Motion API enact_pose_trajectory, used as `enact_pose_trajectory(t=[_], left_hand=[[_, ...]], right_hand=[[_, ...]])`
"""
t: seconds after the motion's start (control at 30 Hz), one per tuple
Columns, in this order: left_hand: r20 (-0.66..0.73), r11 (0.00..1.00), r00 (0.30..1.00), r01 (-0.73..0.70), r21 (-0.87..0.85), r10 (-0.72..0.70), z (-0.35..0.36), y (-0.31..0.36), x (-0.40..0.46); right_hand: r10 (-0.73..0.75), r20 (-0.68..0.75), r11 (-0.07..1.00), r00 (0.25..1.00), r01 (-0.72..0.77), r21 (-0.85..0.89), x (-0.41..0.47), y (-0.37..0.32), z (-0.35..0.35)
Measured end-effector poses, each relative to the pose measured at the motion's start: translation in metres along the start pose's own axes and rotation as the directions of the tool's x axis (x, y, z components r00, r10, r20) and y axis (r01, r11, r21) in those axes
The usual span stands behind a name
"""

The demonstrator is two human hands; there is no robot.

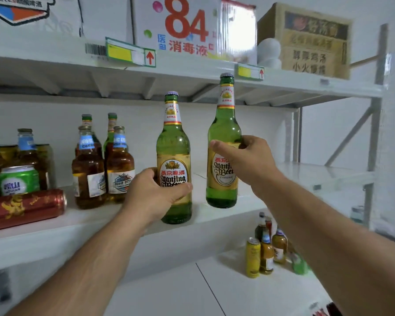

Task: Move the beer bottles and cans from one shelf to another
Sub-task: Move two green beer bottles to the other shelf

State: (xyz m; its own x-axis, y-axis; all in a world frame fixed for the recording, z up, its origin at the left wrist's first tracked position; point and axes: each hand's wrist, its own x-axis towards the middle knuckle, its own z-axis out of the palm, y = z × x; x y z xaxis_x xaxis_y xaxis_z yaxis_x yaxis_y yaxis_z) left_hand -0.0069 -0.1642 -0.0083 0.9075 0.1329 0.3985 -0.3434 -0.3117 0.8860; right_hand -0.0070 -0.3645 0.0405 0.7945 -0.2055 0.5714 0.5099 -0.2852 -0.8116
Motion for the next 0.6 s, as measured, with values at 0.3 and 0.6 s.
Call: enact_pose_trajectory(t=[0.3, 0.6], left_hand=[[0.09, 0.998, 0.996, -0.019, -0.065, 0.025, 0.147, 0.053, -0.029], [0.177, 0.994, 0.982, -0.057, -0.091, 0.073, 0.27, 0.091, -0.029]], right_hand=[[0.01, -0.04, 0.996, 0.999, -0.014, -0.092, 0.013, 0.031, -0.157], [0.033, -0.171, 0.987, 0.985, -0.059, -0.148, 0.043, 0.072, -0.27]])
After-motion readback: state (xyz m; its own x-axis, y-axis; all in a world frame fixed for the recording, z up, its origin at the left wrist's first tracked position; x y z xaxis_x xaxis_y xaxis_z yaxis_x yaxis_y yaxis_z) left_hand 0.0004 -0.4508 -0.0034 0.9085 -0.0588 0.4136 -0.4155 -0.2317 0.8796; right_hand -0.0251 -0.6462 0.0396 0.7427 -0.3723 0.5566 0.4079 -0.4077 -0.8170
